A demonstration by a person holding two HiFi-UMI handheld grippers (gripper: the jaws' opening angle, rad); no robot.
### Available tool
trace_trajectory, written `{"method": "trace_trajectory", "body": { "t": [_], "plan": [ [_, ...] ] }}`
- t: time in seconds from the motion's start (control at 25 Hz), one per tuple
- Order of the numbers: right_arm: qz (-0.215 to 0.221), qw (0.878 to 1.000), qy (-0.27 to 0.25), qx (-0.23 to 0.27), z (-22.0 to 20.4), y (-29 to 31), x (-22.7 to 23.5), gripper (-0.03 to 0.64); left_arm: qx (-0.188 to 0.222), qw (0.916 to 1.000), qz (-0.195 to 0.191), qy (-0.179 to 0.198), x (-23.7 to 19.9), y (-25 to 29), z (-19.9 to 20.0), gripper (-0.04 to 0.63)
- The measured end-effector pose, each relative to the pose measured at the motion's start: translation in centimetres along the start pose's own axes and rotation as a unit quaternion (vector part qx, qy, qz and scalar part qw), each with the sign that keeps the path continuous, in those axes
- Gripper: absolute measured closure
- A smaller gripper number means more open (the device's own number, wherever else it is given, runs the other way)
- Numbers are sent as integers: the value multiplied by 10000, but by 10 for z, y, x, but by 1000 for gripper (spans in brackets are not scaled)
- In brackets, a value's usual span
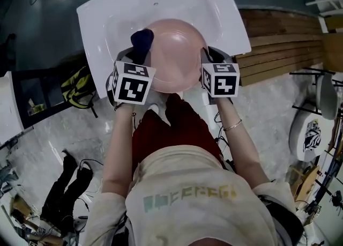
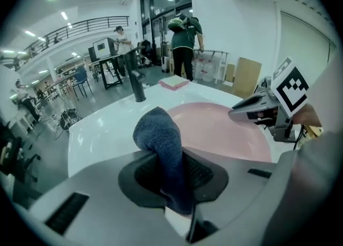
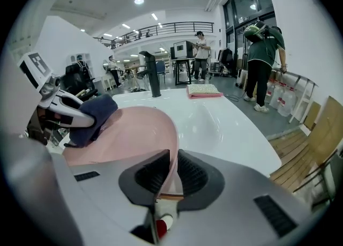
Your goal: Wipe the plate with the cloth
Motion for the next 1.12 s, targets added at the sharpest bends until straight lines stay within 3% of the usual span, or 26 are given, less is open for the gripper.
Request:
{"method": "trace_trajectory", "body": {
  "t": [0.44,0.76,1.12],
  "plan": [
    [61,9996,106,272,1,-3,2,554,964,9951,172,-149,-6,-21,37,515],
    [119,9988,231,421,-2,-8,4,554,978,9950,10,-210,7,-20,39,515],
    [242,9936,599,924,5,-15,6,554,1230,9912,-183,-445,14,-20,40,515]
  ]
}}
Point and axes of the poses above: the fingertips, and each gripper's own axes: y forward along the fingers, x to its right, z out of its top, the point moved 1 cm from there along -y, backward along the fingers, and after that the axes turned 1 degree about x, right-handed, at the moved point
